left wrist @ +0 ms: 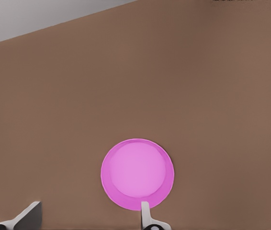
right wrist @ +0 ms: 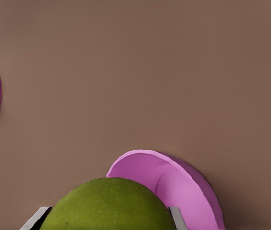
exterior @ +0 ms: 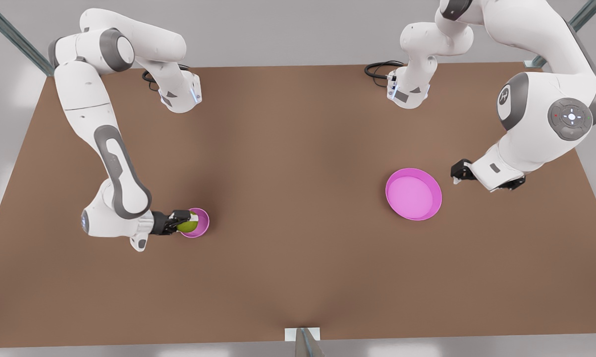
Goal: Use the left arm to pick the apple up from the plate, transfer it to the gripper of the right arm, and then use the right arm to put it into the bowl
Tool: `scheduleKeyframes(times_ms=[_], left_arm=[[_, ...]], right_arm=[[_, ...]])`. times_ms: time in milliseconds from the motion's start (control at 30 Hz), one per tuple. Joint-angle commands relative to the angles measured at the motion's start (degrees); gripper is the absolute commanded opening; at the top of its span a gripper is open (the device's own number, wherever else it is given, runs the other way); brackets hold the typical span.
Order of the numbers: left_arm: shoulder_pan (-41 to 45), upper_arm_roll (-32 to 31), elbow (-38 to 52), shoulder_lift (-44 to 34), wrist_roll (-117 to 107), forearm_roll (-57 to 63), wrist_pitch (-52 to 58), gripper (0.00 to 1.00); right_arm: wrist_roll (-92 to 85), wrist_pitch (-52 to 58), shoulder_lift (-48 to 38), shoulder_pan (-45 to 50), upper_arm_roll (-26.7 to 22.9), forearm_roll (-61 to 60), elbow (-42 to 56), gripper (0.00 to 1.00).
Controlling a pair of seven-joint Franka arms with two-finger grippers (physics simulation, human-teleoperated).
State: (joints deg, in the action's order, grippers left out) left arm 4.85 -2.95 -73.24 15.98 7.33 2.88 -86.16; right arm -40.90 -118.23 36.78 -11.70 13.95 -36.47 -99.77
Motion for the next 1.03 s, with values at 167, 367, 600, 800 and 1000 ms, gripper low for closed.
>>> scheduleKeyframes(times_ms=[167, 367, 600, 800, 1000], left_arm=[[0.0, 0.0, 0.0, -0.1, -11.1, 0.0, 0.1, 1.00], [0.0, 0.0, 0.0, -0.2, -11.1, 0.0, 0.2, 1.00], [0.0, 0.0, 0.0, -0.2, -11.0, 0.1, 0.2, 1.00], [0.1, 0.0, 0.1, -0.1, -11.0, 0.2, -0.4, 1.00], [0.2, 0.0, 0.1, 0.0, -11.1, 0.3, -0.5, 1.00]], right_arm=[[17.6, -2.2, 0.3, 1.1, 0.0, 2.9, 0.0, 0.92], [17.8, -2.0, 0.3, 1.0, 0.0, 3.3, 0.2, 1.00], [36.5, 15.0, -5.8, 1.2, 4.2, 35.6, 22.1, 1.00], [38.5, 25.2, -31.8, 24.6, -24.3, 37.5, 11.6, 1.00], [39.7, 23.8, -33.0, 16.4, -16.2, 37.9, 9.0, 1.00]])
